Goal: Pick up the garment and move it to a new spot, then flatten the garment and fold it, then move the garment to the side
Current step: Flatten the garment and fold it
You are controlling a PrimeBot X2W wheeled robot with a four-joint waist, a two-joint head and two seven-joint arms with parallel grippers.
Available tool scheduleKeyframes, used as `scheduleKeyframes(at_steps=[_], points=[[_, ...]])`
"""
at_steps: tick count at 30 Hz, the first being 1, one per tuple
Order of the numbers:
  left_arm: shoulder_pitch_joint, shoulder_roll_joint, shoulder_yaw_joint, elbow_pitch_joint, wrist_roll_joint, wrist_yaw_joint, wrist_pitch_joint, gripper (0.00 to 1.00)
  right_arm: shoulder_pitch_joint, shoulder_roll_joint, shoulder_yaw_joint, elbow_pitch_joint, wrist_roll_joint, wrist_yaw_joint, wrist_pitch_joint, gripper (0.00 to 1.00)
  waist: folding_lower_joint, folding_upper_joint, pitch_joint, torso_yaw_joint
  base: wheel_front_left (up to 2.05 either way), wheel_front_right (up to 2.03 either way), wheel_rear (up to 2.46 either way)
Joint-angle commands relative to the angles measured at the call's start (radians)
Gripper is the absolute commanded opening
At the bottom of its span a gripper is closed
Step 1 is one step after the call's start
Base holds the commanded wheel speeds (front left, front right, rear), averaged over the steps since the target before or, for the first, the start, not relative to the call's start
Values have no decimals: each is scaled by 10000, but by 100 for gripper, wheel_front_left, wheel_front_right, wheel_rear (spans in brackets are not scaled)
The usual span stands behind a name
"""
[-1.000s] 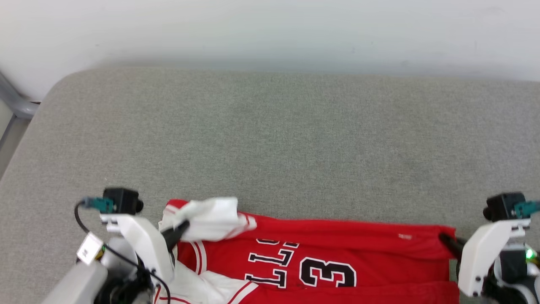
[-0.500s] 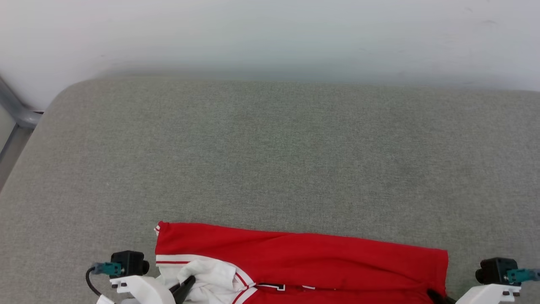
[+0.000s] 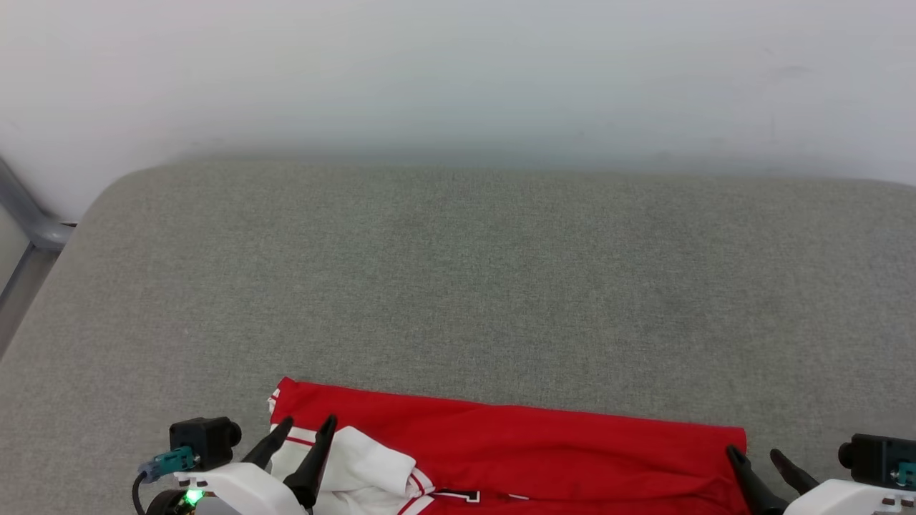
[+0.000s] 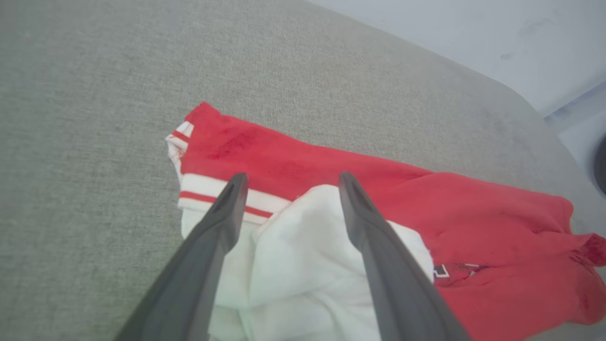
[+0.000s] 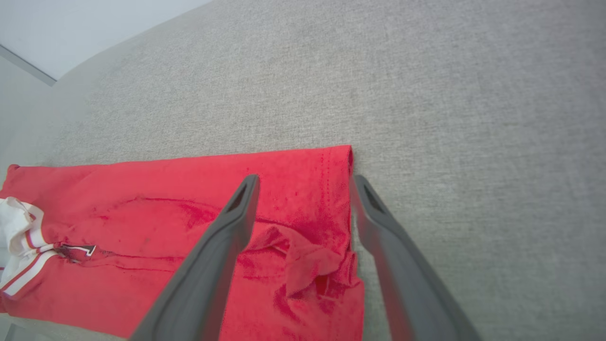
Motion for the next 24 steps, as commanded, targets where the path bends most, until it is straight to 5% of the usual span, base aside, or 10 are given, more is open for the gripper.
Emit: scheduleKeyframes(at_steps=[1, 7, 16, 24], points=[[41, -26, 63, -177, 250, 60, -426, 100, 78, -5, -137, -108, -104, -4, 93, 100, 1, -1, -160, -25, 0, 0, 0], [238, -195, 337, -850, 918, 330, -1604, 100, -118, -235, -619, -234, -321, -4, 1275, 100, 1, -1, -258, -59, 0, 0, 0], [416, -885, 1432, -2110, 3006, 999, -1902, 100, -373, -582, -860, -373, -454, -4, 3156, 100, 1, -1, -112, 221, 0, 0, 0], [749, -1757, 2121, -2595, 4476, 694, -1898, 100, -674, -680, -610, 205, -289, -4, 4066, 100, 1, -1, 299, 720, 0, 0, 0]])
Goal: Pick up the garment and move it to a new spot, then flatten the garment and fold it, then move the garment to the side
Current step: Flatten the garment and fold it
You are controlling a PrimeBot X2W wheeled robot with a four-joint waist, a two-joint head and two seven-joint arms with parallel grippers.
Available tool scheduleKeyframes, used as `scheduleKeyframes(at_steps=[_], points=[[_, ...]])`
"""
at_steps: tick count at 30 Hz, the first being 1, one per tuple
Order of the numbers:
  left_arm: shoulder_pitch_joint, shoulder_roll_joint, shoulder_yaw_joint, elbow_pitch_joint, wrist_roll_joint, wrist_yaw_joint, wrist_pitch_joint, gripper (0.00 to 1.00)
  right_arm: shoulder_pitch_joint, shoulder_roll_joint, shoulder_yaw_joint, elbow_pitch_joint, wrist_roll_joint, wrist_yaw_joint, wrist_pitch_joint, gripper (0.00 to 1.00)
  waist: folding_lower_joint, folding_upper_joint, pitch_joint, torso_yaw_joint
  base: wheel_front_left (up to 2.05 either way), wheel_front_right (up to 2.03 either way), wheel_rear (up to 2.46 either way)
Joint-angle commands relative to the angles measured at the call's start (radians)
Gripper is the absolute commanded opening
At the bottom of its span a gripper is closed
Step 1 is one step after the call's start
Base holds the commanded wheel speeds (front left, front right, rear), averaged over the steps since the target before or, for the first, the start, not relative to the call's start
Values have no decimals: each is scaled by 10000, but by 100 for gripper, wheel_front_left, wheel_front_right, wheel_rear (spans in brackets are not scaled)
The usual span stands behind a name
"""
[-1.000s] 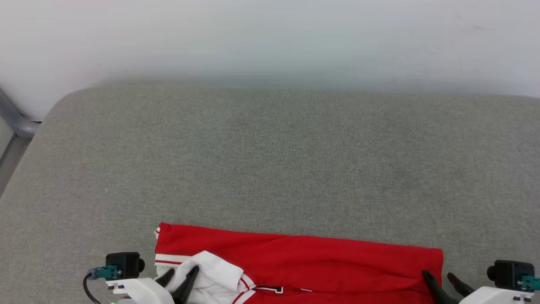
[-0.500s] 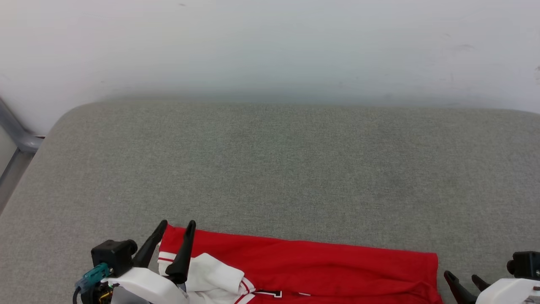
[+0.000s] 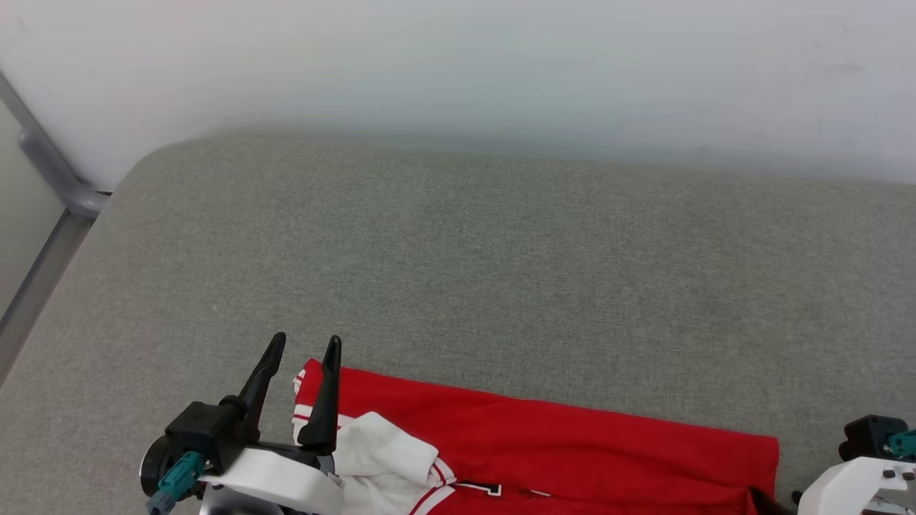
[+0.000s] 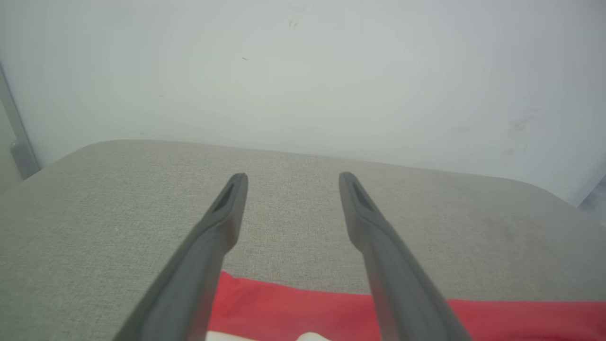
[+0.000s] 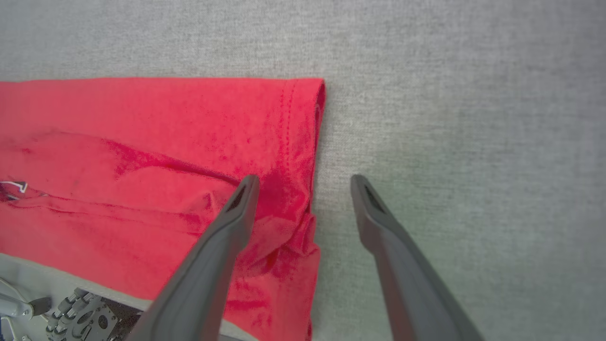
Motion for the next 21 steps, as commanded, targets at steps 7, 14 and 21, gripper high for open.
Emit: scheduleKeyframes(at_steps=[7, 14, 21], points=[[-82, -462, 374, 97, 778, -461, -43, 100, 16, 254, 440, 1058, 465, -3, 916, 100, 0, -1, 467, 456, 0, 0, 0], [-40, -637, 653, 322, 1178, -780, -44, 100, 228, 607, 679, 1759, 843, -1, 1766, 0, 0, -1, 417, 480, 0, 0, 0], [191, -644, 795, 468, 1525, -850, -44, 100, -192, 295, 480, 1375, 997, -4, 1549, 0, 0, -1, 39, 293, 0, 0, 0]])
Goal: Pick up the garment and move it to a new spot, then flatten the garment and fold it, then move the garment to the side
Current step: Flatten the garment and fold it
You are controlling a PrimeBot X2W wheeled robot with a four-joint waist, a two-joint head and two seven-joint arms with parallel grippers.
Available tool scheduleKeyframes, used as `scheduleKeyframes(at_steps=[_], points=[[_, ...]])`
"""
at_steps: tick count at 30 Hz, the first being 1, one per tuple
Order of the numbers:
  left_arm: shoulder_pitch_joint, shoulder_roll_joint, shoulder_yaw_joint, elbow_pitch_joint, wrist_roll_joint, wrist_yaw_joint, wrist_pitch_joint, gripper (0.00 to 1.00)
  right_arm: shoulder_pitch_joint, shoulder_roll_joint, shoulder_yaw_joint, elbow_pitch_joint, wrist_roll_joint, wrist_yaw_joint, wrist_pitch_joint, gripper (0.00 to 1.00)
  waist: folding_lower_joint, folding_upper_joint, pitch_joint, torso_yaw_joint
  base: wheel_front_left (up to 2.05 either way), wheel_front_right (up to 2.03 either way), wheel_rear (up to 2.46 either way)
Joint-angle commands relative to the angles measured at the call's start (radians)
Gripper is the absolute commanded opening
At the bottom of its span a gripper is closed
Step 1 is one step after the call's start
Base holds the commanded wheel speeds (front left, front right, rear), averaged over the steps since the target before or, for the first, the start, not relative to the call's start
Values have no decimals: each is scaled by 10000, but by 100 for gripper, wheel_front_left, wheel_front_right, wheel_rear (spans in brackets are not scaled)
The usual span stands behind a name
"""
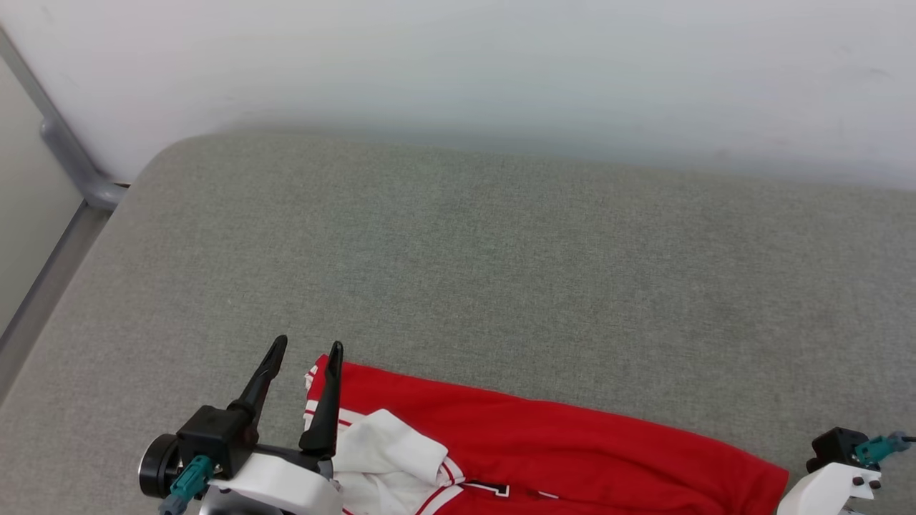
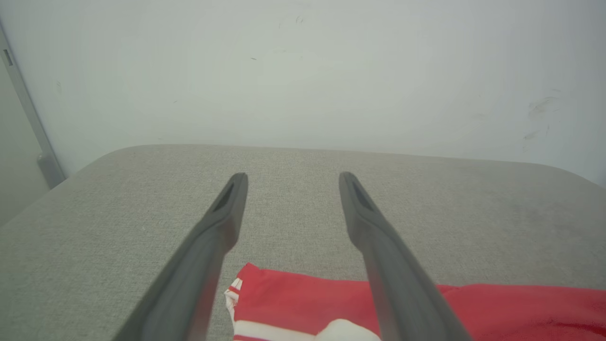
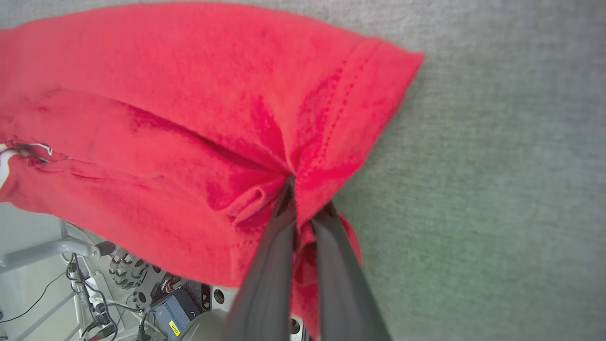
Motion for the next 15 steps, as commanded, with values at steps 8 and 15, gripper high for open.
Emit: scheduleKeyframes(at_steps=[8, 15], points=[[360, 88, 102, 40, 311, 89, -44, 100, -492, -457, -713, 44, -1, -9, -92, 0, 0, -1, -446, -508, 0, 0, 0], [473, 15, 75, -15, 382, 215, -43, 100, -577, -725, -1864, 221, -225, -9, 115, 0, 0, -1, -550, -784, 0, 0, 0]])
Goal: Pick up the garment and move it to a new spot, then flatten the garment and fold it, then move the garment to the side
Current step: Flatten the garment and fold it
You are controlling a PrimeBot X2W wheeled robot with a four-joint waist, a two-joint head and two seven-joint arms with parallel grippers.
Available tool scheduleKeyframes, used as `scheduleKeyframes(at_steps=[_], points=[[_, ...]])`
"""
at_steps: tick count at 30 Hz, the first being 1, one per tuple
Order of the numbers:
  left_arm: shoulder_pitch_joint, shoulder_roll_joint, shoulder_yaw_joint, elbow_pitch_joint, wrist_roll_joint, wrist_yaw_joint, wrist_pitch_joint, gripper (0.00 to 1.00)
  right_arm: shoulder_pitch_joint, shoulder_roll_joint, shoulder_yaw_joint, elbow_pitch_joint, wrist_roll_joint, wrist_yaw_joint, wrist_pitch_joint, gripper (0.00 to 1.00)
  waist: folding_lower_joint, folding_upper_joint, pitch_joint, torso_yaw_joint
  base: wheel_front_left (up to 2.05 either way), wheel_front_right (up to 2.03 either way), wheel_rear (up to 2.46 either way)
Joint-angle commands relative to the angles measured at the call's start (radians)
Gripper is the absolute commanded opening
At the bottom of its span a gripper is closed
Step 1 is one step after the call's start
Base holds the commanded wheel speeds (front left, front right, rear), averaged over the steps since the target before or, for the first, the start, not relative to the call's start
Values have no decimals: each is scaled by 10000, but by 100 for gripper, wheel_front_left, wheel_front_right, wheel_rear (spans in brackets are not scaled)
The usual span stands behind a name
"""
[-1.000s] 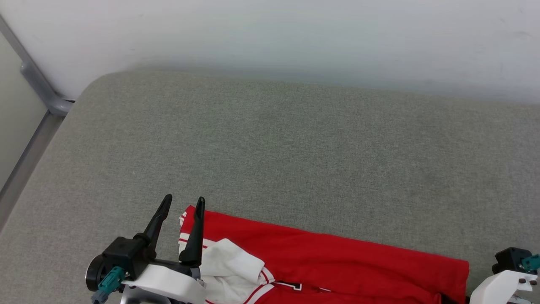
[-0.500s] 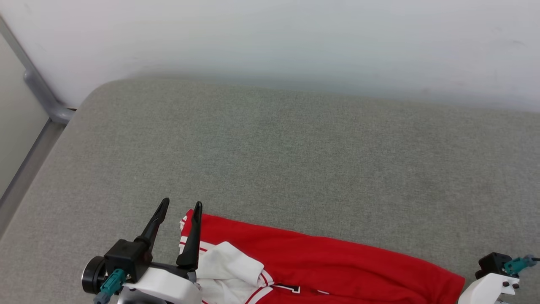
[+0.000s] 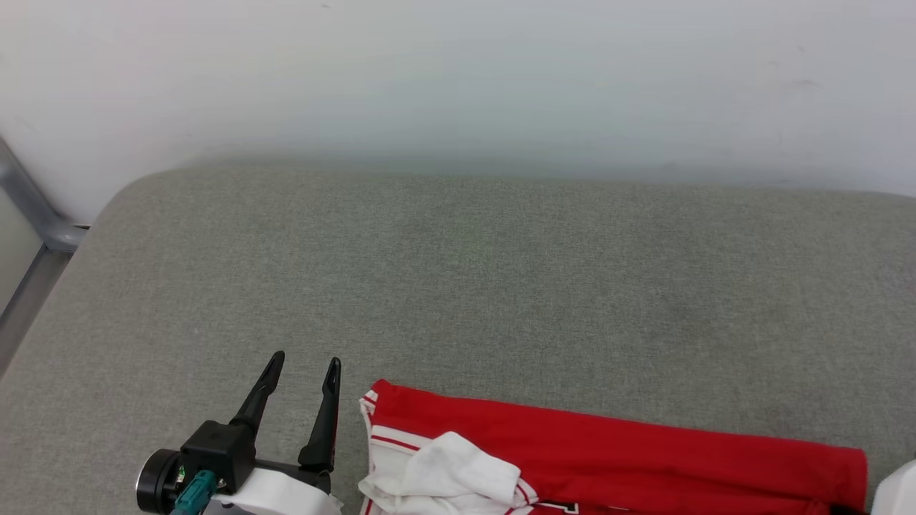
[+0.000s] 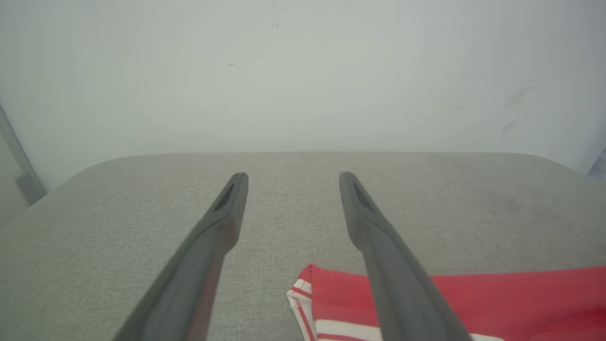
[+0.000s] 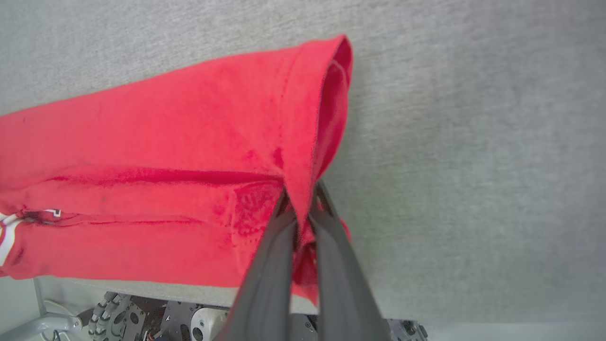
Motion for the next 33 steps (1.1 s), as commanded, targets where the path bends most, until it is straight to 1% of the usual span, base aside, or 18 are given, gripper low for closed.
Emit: scheduleKeyframes(at_steps=[1, 4, 5, 8, 11, 14, 18, 20, 23, 28, 33], points=[[101, -23, 5, -52, 21, 54, -43, 100, -93, -151, -253, -11, -101, -15, 49, 0, 0, -1, -13, -60, 0, 0, 0], [114, -54, 5, -105, 60, 83, -43, 100, -131, -204, -786, -72, -175, -15, 284, 0, 0, -1, -7, -147, 0, 0, 0], [125, -65, 13, -111, 66, 83, -43, 100, -184, -135, -958, -60, -99, -13, 445, 0, 0, -1, -9, -179, 0, 0, 0], [124, -87, 14, -111, 74, 86, -45, 100, -419, 351, -1526, -7, 433, -12, 1161, 0, 0, -1, 6, -252, 0, 0, 0], [105, -101, -17, -70, 66, 32, -43, 100, -720, 1022, -2058, -45, 1092, -10, 2186, 0, 0, -1, -20, -273, 0, 0, 0], [75, -113, -54, -30, 44, -6, -43, 100, -994, 1523, -2544, -164, 1778, -10, 3159, 0, 0, -1, -53, -233, 0, 0, 0], [48, -136, -77, 31, 19, -43, -43, 100, -1306, 1820, -2938, -183, 2989, -10, 4197, 0, 0, -1, -113, -109, 0, 0, 0], [26, -140, -98, 57, 3, -76, -43, 100, -1466, 1850, -2744, 298, 4184, -10, 4532, 0, 0, -1, -126, -23, 0, 0, 0], [-43, -141, -123, 81, -5, -106, -43, 100, -1604, 1830, -2114, 874, 5667, -10, 4561, 0, 0, -1, -129, 135, 0, 0, 0], [-180, -154, -151, 90, -14, -154, -44, 100, -1797, 1834, -512, 1255, 7642, -10, 3931, 0, 0, -1, -30, 422, 0, 0, 0], [-316, -208, -194, 65, -28, -198, -44, 100, -1905, 1836, 1470, 950, 9049, -10, 2991, 0, 0, -1, 214, 768, 0, 0, 0]])
